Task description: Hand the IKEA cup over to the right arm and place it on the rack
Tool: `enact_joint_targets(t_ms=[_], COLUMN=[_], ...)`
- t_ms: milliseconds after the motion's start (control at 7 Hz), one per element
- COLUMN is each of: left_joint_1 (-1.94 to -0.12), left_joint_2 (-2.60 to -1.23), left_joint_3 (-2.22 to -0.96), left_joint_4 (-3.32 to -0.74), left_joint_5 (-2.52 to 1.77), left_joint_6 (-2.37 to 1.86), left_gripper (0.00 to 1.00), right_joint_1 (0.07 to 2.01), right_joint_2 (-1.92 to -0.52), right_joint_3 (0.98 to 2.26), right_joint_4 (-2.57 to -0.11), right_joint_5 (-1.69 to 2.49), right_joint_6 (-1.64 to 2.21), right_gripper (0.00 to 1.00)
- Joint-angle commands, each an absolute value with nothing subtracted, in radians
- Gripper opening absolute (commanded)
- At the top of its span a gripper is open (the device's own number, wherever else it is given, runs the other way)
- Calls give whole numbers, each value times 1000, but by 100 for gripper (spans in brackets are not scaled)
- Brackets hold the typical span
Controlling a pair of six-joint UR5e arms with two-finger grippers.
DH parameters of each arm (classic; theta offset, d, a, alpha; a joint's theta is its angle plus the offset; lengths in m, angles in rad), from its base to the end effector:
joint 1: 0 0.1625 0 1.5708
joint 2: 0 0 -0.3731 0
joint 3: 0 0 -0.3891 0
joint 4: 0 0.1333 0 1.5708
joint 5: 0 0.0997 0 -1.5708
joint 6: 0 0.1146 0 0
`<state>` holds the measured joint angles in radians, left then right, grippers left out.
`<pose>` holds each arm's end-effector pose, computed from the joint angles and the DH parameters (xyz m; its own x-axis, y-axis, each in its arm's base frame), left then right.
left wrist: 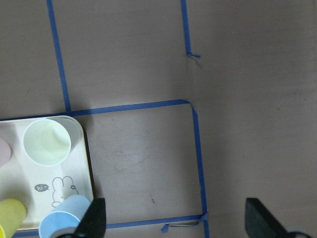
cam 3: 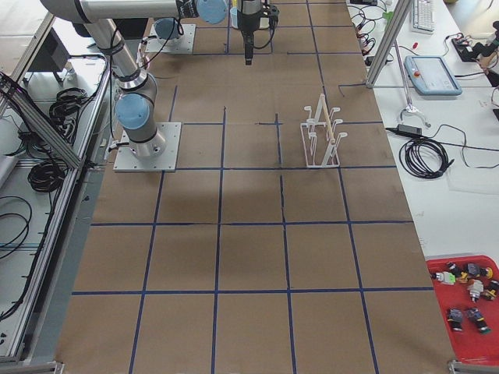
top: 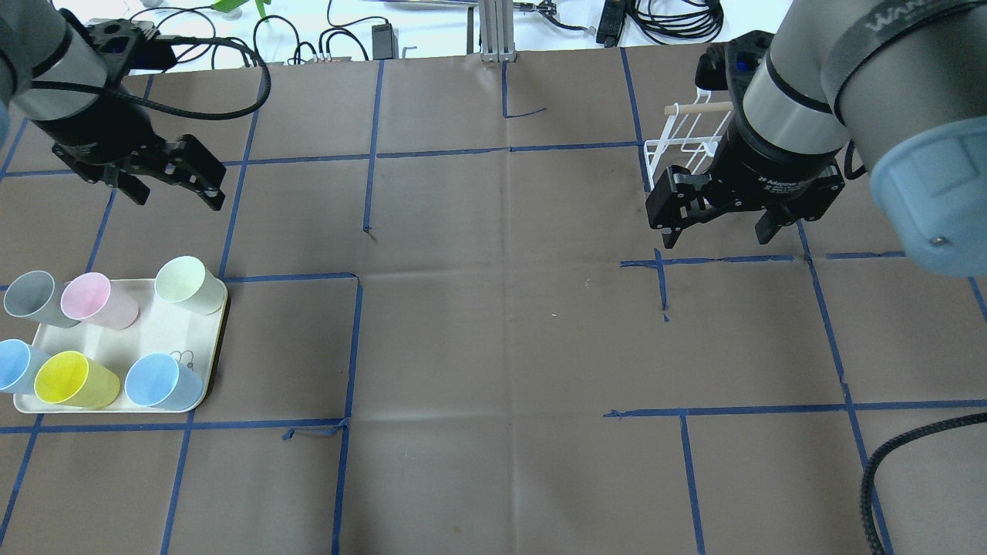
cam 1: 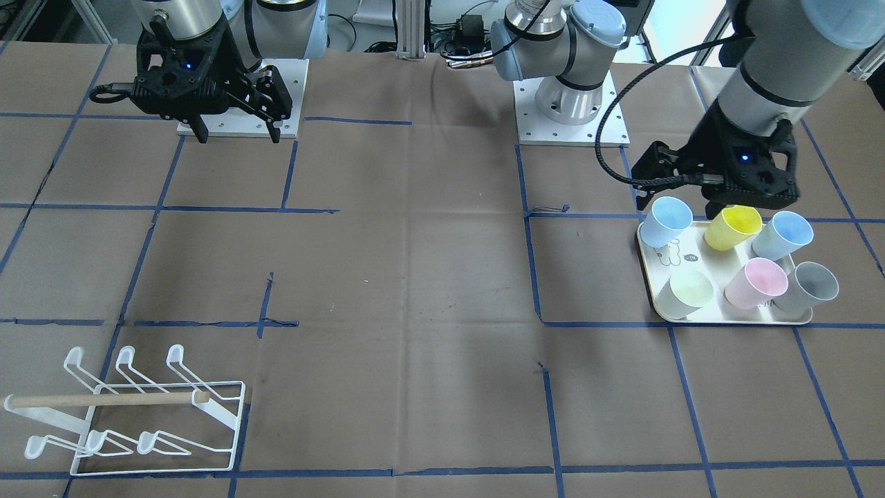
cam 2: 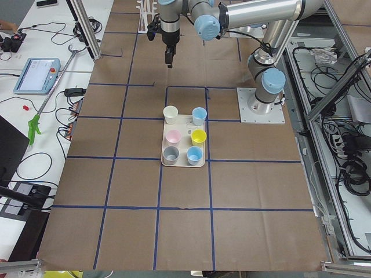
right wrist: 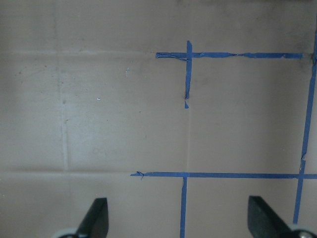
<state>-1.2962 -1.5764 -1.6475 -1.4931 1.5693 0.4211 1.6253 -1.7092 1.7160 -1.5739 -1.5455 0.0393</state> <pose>0.0041 -0.5069 0.3885 -0.9893 0.1460 0.0032 0.1460 0.9893 0.0036 0.1598 -0.4288 0.4145 -0.9996 -0.0151 -0.0251 -0.0152 0.9999 0.0047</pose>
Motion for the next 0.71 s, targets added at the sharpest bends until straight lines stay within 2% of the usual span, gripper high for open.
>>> enact_joint_targets(t_ms=[0, 286, 571], left_joint_1=[-1175, -1161, -1161], left_joint_2=[-1588, -1629, -1658], left_joint_3=[-1679, -1759, -1898], left_joint_4=[-1471, -1334, -1148], left_joint_5=[1572, 1565, 1563], left_joint_6=[509, 502, 458], left_gripper=[100, 100, 100], right_joint_1=[1626, 1626, 1626], right_joint_2=[-1706, -1703, -1700], right_joint_3=[1717, 1717, 1718], right_joint_4=[-1578, -1582, -1586], right_joint_5=[-1540, -1539, -1537], right_joint_6=[40, 41, 43], right_gripper=[100, 100, 100])
